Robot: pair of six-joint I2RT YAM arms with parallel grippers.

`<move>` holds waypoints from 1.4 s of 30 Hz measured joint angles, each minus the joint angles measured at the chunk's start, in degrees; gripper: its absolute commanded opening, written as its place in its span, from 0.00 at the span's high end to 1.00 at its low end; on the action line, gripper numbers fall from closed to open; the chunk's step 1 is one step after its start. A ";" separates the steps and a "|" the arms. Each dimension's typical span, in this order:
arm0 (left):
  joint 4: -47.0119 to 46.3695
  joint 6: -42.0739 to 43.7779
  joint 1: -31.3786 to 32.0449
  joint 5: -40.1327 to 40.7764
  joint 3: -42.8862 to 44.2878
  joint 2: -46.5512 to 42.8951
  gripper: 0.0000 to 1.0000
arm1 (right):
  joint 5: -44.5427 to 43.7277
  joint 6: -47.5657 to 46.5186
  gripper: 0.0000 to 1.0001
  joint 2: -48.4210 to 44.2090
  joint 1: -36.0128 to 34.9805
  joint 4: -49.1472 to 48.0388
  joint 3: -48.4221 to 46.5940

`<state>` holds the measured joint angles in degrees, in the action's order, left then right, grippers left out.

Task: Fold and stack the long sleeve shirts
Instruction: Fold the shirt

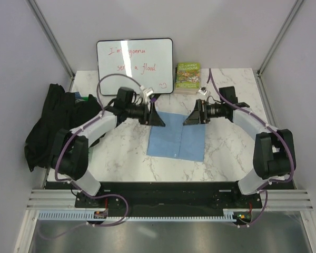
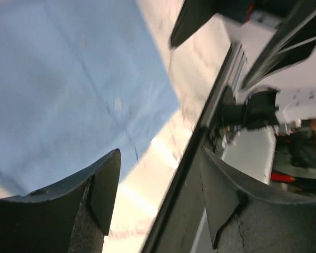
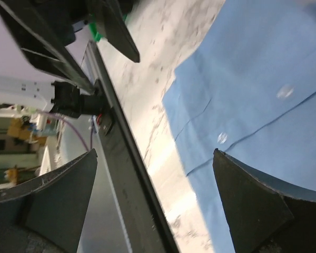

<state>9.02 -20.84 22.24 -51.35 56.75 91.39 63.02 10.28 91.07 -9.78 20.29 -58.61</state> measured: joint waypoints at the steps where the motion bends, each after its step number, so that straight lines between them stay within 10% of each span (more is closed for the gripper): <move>1: 0.24 0.44 0.15 0.28 4.66 1.60 0.34 | -0.15 -0.28 0.02 1.16 0.66 -0.57 -2.62; 7: -0.61 1.11 0.55 4.48 22.18 13.84 0.32 | -2.97 -3.26 0.02 12.28 2.67 -1.49 -11.21; 22: 14.97 22.93 0.52 19.23 35.50 27.52 0.30 | -8.79 -11.45 0.08 22.01 5.95 1.16 -19.69; 31: 18.34 24.85 0.50 19.26 38.47 32.65 0.75 | -11.58 -15.06 0.12 23.30 5.44 1.55 -18.71; 35: 18.97 24.57 -0.09 19.34 39.89 33.62 0.45 | -12.59 -16.35 0.14 24.28 5.51 1.73 -18.21; 42: 19.19 24.09 -1.73 20.04 40.59 33.64 0.40 | -13.49 -18.29 0.31 24.30 5.51 3.13 -16.50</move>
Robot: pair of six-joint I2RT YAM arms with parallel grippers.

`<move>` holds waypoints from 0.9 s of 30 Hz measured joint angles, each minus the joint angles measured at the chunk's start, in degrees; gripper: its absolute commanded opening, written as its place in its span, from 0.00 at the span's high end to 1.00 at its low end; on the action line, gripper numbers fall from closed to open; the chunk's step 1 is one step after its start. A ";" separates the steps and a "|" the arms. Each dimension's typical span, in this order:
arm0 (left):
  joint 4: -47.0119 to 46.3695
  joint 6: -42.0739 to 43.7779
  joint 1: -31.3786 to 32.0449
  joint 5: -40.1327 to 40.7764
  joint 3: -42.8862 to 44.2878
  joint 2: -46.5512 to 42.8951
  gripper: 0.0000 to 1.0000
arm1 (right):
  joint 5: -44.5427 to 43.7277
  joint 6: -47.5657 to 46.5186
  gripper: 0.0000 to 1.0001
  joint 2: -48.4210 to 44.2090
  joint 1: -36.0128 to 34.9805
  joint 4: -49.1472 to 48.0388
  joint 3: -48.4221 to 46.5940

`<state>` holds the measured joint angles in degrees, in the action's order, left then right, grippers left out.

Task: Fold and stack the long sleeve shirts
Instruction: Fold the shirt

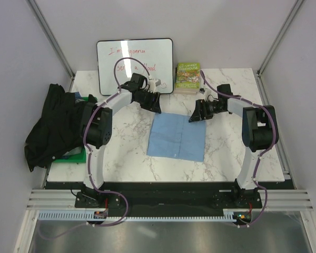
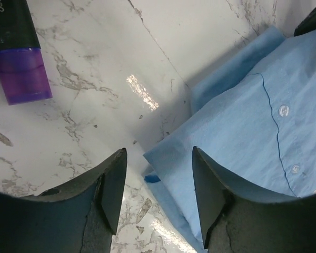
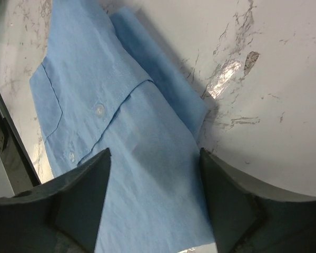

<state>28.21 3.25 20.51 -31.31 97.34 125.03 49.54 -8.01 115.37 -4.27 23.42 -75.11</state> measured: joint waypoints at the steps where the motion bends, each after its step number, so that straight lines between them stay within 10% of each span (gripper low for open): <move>1: 0.02 0.00 -0.11 0.00 0.00 0.00 0.39 | -0.04 -0.31 0.34 0.00 0.00 0.09 0.09; 16: 2.08 -0.63 -1.40 -2.78 1.51 1.79 0.98 | 2.51 0.31 0.96 -0.11 -0.13 0.66 0.11; 23: 1.66 -0.72 -2.67 -1.66 1.51 1.79 0.98 | 1.11 1.25 0.91 0.55 -0.66 0.00 0.02; 27: 1.62 -0.90 -2.82 0.33 2.03 2.29 0.93 | -0.48 2.75 0.63 3.39 -0.76 -1.77 -0.22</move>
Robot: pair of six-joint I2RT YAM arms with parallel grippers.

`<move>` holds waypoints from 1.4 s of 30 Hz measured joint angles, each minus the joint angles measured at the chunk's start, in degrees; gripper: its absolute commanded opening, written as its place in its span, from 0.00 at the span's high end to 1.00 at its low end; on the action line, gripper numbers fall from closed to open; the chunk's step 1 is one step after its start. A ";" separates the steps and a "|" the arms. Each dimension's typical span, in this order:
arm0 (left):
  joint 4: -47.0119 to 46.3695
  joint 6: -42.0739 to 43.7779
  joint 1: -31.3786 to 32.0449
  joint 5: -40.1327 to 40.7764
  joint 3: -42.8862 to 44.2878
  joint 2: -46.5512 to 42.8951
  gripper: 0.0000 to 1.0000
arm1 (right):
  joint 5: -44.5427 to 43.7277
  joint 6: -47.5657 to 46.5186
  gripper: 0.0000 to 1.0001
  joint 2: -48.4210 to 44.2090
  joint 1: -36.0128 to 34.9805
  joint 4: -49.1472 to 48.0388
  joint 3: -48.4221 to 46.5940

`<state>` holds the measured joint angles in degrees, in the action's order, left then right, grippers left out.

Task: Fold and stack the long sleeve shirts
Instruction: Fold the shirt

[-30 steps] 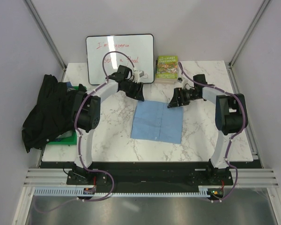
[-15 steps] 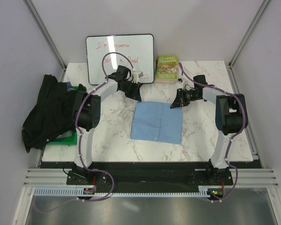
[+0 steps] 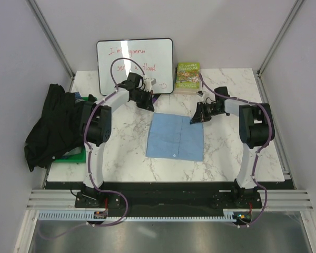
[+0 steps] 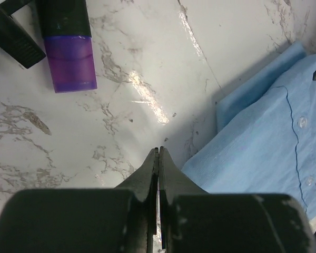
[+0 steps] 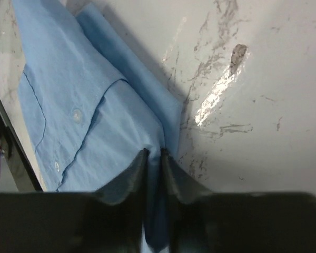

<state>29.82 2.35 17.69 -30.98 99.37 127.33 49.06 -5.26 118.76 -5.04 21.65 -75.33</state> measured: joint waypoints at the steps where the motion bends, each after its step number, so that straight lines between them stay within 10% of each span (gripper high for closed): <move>1: -0.22 -0.26 -0.11 0.46 0.11 0.15 0.82 | -0.31 0.46 0.60 0.55 0.00 -0.31 0.00; 10: -11.17 -8.74 -2.08 -6.73 -14.75 -11.80 0.45 | -1.07 3.91 0.23 -3.48 2.01 -1.46 -0.09; 21: -21.64 -18.05 4.68 -14.51 -16.39 -16.70 0.49 | 1.75 14.67 0.39 -19.37 3.65 -11.56 4.31; 31: -19.47 -21.05 2.56 -12.11 -13.25 -0.37 0.59 | 0.22 17.94 0.44 -3.98 0.04 -13.46 9.84; 42: -17.14 -20.92 7.13 -11.21 -27.43 -9.55 0.57 | -10.23 4.96 0.45 4.24 -4.83 -4.79 -9.66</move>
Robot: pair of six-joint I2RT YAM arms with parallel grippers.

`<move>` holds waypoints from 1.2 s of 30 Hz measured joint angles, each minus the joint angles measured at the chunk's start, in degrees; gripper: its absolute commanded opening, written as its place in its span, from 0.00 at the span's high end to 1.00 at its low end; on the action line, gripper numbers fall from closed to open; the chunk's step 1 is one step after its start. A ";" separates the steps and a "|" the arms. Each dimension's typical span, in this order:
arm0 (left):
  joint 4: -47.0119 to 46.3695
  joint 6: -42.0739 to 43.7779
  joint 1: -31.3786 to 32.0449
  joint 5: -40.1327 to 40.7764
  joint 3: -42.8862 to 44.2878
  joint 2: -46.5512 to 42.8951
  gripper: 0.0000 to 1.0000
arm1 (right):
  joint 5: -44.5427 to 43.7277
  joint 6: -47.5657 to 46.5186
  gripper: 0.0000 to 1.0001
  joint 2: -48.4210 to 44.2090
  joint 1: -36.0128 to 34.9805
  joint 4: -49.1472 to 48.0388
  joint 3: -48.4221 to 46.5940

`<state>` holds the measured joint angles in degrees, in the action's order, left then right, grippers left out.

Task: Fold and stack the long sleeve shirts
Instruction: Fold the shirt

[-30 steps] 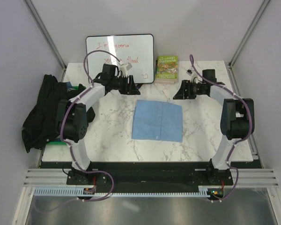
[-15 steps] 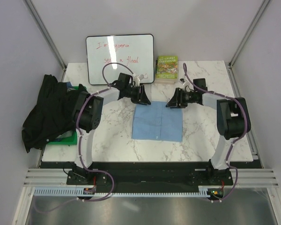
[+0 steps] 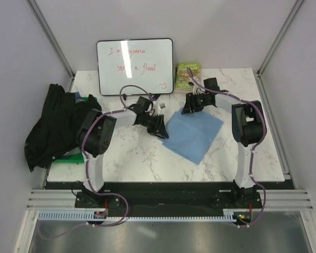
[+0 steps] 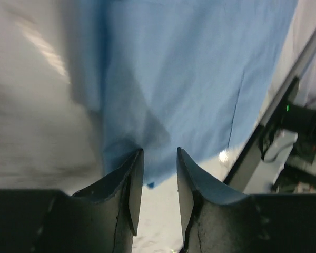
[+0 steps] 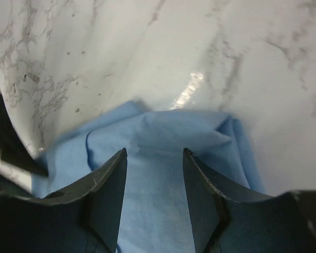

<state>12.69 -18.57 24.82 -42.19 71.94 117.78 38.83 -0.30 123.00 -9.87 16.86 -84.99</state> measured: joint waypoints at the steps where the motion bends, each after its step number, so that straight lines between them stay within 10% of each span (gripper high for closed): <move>1: 0.61 0.04 2.62 -0.63 -2.01 -1.29 0.56 | -0.55 -1.68 0.44 0.28 -1.01 0.87 -1.14; 6: 3.23 0.33 10.32 -6.29 -12.63 -10.64 0.41 | -1.01 -8.37 0.40 -1.16 -6.56 6.80 -2.78; 15: -6.19 -4.76 -5.55 -2.10 -28.22 -37.68 0.10 | -2.45 -12.55 0.41 -23.52 -5.46 13.97 8.81; 36: -38.56 -24.70 1.51 2.97 -20.02 -5.03 0.36 | -4.83 -13.00 0.46 -12.31 -5.25 15.30 12.52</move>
<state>-25.87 -43.27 26.33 -39.22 51.92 112.75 34.00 -13.30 110.69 -15.11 32.16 -72.47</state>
